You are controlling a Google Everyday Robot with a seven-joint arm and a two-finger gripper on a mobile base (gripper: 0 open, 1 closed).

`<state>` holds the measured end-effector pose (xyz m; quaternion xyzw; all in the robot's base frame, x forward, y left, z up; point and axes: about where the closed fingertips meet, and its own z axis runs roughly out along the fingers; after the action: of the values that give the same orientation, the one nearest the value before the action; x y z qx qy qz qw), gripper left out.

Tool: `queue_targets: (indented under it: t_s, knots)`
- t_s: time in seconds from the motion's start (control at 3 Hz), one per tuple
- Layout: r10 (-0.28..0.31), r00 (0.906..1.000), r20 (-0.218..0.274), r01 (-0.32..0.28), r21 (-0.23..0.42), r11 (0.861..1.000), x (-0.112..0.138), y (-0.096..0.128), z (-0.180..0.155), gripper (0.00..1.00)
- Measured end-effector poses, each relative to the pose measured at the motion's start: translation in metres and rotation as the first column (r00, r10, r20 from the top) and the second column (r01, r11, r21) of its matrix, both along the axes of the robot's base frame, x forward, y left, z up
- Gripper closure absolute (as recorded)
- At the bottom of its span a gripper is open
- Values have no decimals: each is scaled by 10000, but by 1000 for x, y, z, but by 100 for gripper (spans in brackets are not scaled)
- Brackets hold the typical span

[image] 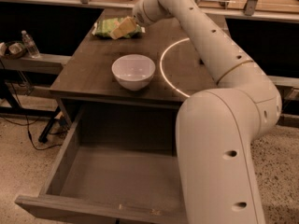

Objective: Place green jalapeno chip bag into top drawer

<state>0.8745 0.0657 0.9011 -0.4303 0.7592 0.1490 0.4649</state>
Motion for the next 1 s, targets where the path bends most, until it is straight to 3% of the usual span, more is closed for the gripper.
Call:
queue_targets:
  t_s: [0.33, 0.67, 1.0]
  knots:
    - [-1787, 9838, -133, 1792, 437, 9828, 37, -26, -22, 0]
    - [-2670, 9625, -475, 2698, 699, 9604, 54, -42, -45, 4]
    - [-2651, 9625, -572, 2693, 845, 9593, 60, -38, -54, 26]
